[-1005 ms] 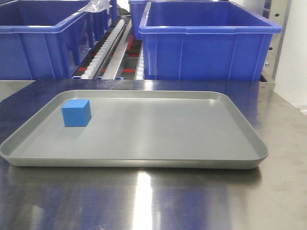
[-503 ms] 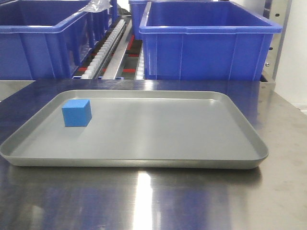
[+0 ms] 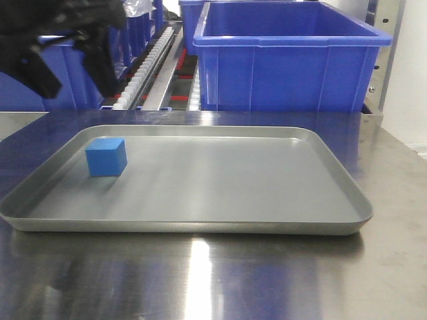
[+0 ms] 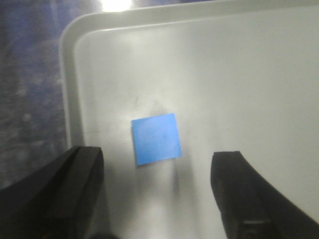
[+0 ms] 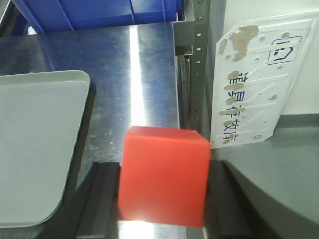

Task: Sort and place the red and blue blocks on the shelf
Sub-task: 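Move the left gripper over the blue cube, fingers open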

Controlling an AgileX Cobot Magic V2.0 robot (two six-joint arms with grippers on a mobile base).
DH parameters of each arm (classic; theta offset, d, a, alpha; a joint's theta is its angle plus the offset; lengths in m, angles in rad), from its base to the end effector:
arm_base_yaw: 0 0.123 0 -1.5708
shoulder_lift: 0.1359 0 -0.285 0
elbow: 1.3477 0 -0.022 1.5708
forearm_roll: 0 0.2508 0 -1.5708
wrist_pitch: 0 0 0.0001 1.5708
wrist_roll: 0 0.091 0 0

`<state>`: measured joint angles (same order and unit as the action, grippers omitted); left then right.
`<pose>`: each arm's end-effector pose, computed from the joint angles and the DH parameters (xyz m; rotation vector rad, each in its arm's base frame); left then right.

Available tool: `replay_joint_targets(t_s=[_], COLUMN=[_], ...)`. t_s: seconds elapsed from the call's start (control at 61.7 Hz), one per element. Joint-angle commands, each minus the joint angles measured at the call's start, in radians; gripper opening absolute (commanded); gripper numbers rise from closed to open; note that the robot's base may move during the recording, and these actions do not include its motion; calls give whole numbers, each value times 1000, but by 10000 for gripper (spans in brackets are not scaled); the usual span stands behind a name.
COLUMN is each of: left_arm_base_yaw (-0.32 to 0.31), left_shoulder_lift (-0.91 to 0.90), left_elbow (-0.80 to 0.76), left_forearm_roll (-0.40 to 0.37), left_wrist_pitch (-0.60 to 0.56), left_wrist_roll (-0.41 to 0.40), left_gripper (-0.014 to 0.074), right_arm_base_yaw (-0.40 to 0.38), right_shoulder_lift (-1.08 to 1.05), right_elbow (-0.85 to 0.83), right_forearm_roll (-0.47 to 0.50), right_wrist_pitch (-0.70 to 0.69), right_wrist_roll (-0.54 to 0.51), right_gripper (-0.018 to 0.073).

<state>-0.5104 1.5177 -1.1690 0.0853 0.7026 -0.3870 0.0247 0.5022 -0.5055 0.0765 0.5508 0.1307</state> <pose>0.2846 -0.1536 0.2888 0.2182 2.5421 -0.2595 0.1002 0.0061 0.2970 0.1487 2.0286 0.1795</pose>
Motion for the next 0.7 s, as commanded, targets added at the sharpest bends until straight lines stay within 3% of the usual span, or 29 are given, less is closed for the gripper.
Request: replay_joint_targets(t_s=[0.0, 0.681], left_arm_base_yaw=[-20, -28], left_shoulder_lift=[-10, 113], left_elbow=[-40, -40], left_forearm_roll=[38, 38], left_wrist_pitch=[-80, -150], left_wrist_roll=[-53, -75], left_gripper=[522, 522], right_arm_base_yaw=[-7, -7], right_shoulder_lift=[1, 1], right_elbow=[-29, -29], right_forearm_roll=[-7, -7], right_wrist_pitch=[-77, -77], right_wrist_roll=[-2, -2], right_gripper=[50, 50])
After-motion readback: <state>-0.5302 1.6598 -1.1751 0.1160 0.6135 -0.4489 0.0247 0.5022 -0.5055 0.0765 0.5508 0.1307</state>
